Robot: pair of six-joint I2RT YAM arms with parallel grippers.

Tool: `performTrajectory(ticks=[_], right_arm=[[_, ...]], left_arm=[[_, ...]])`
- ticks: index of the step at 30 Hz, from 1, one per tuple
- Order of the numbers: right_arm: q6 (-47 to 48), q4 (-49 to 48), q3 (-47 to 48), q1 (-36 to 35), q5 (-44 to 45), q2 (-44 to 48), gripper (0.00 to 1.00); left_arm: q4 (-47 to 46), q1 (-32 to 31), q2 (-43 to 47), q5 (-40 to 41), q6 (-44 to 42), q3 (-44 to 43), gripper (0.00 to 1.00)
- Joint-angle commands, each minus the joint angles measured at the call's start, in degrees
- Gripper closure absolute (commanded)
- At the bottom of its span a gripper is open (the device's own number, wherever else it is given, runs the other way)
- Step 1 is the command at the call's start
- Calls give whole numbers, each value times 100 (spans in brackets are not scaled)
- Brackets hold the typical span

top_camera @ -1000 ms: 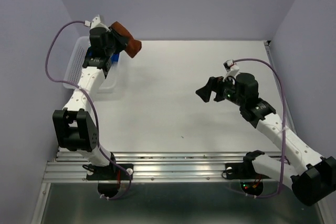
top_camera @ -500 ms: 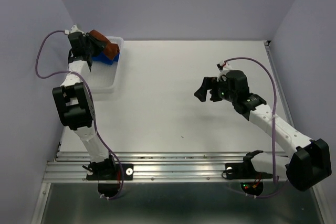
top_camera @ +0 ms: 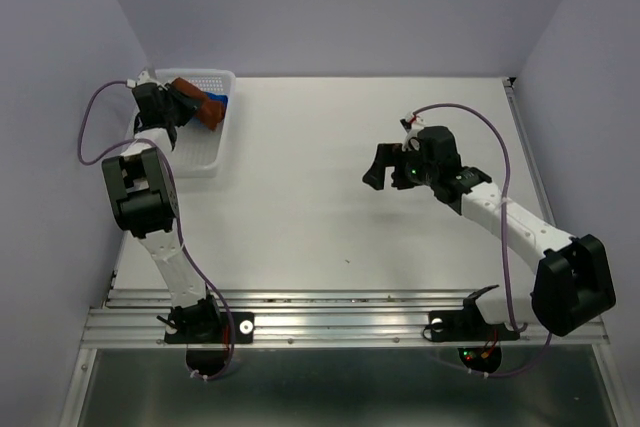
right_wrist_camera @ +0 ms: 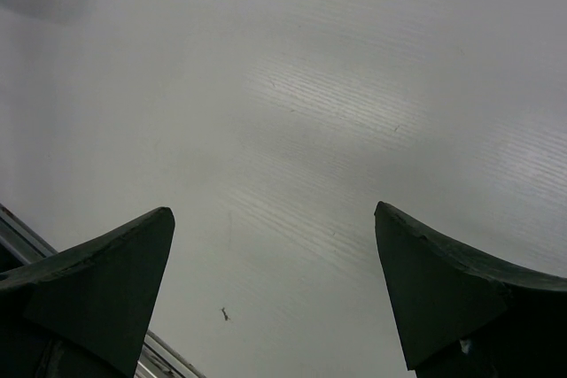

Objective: Roll the towels
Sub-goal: Place the rolled towel into the container

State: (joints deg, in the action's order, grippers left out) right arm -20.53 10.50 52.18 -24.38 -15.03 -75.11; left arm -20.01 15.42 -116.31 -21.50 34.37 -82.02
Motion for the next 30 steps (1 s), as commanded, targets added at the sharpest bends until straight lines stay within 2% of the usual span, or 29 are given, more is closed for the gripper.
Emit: performTrajectory(ticks=[1,4,11,23,24,25,26,28,30], right_arm=[[67,-119,345,30,-53,-82,0],[120,-127,407,30,-132,-205,0],[234,-110,530,30,-123,-329,0],[348,-101,872,30,-246,-460,0],[331,-101,881,30,-272,-478,0],[331,-92,890,30,-299,-478,0],[322,-92,890,30,-316,-487,0],[322,-101,890,30,-334,-469,0],[322,-101,890,30,-343,-461,0]], left_arm=[[-494,154,276,15,-159,404,100],[-495,172,319,-153,-246,546,100],[-346,189,372,383,-633,889,100],[990,216,-181,884,-590,204,100],[1042,216,-164,971,-546,178,81],[1104,225,-146,1007,-511,151,75],[1174,216,-94,998,-493,142,65],[1210,216,-6,963,-414,151,51],[1280,216,161,989,-344,169,45]])
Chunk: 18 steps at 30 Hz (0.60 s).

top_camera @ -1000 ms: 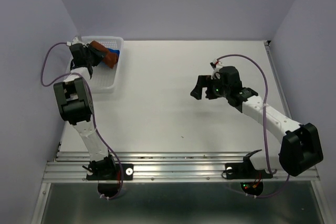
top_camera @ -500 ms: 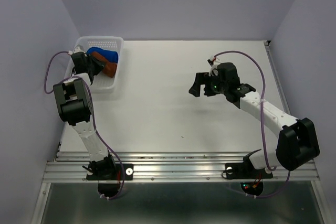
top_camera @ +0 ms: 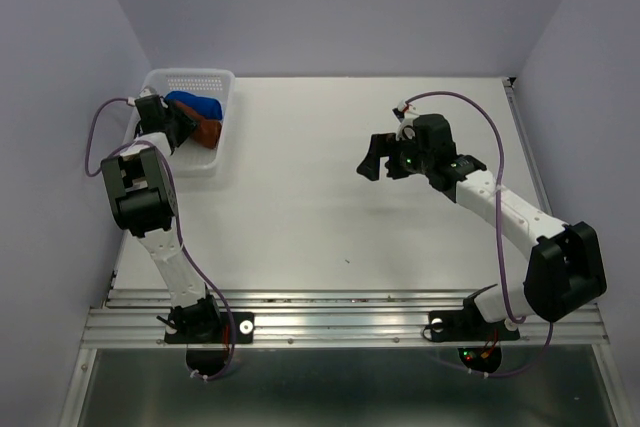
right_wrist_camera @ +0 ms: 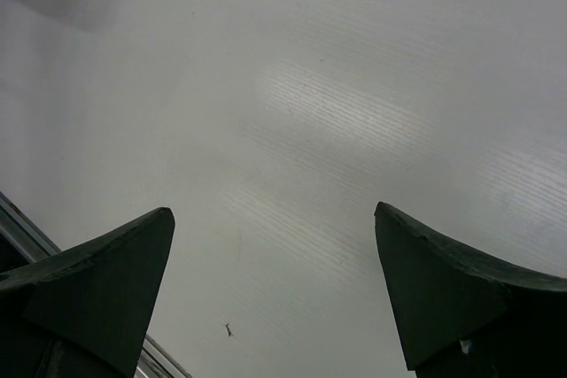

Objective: Roll the towels
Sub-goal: Place the rolled towel into the container

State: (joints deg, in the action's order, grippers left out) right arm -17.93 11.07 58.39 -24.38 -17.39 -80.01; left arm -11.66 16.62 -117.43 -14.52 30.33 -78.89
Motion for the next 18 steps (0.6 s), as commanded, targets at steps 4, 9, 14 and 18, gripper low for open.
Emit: performTrajectory(ticks=[4,9,14,18], right_arm=[[71,-167,287,30,-168,29,0],[71,-167,278,30,-177,38,0],[97,-184,278,30,-213,73,0],[88,-202,287,30,-248,90,0]], left_arm=[[717,96,562,547,219,-153,1],[1095,96,817,635,324,-292,1],[1604,96,1151,1039,404,-425,1],[1939,96,1345,1048,343,-706,1]])
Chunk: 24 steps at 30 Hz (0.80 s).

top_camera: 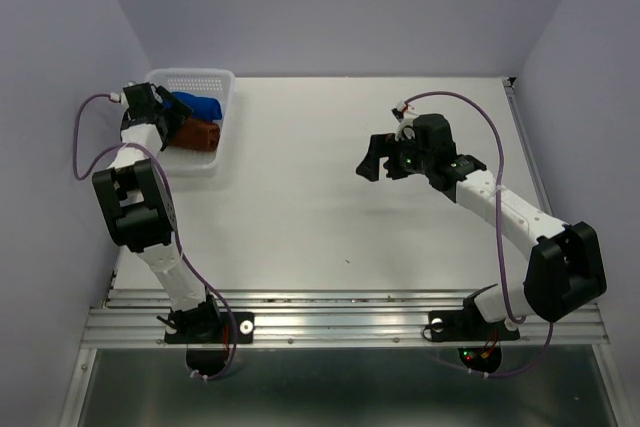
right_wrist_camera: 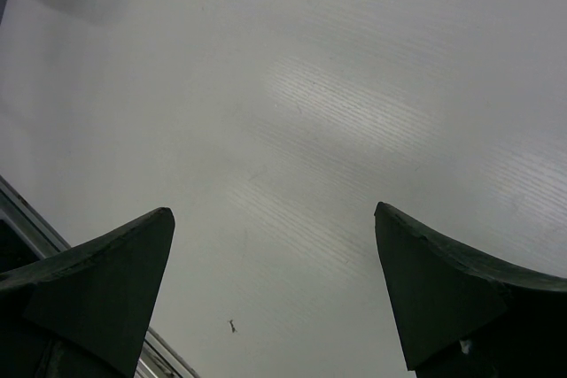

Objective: Roll the towels
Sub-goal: Place the rolled towel into the container

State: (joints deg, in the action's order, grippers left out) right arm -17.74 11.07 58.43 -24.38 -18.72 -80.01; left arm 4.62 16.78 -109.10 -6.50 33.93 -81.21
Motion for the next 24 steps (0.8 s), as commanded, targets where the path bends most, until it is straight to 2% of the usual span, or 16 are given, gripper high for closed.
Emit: performTrajectory(ticks=[1,7,11,14,18,21,24], right_arm=[[60,-202,283,30,-123,99,0],[-10,-202,256,30,-106,187,0],[-414,-176,291,30,822,406,0],[-792,-149,169,30,1457,600,0],[-1258,61,-25,30,2599,934,0],[-1407,386,-174,30,3144,1276,0],[-1495,606,-411,30,3287,1706,0]], left_arm=[[381,80,521,246,-27,-544,1],[917,72,574,203,-141,-932,1],[1172,-16,1073,289,-150,-993,1],[1330,-95,1837,475,-150,-739,1],[1383,-393,3128,545,-18,225,1],[1550,-683,3814,843,-36,710,1],[1568,-930,4412,730,61,1114,1]])
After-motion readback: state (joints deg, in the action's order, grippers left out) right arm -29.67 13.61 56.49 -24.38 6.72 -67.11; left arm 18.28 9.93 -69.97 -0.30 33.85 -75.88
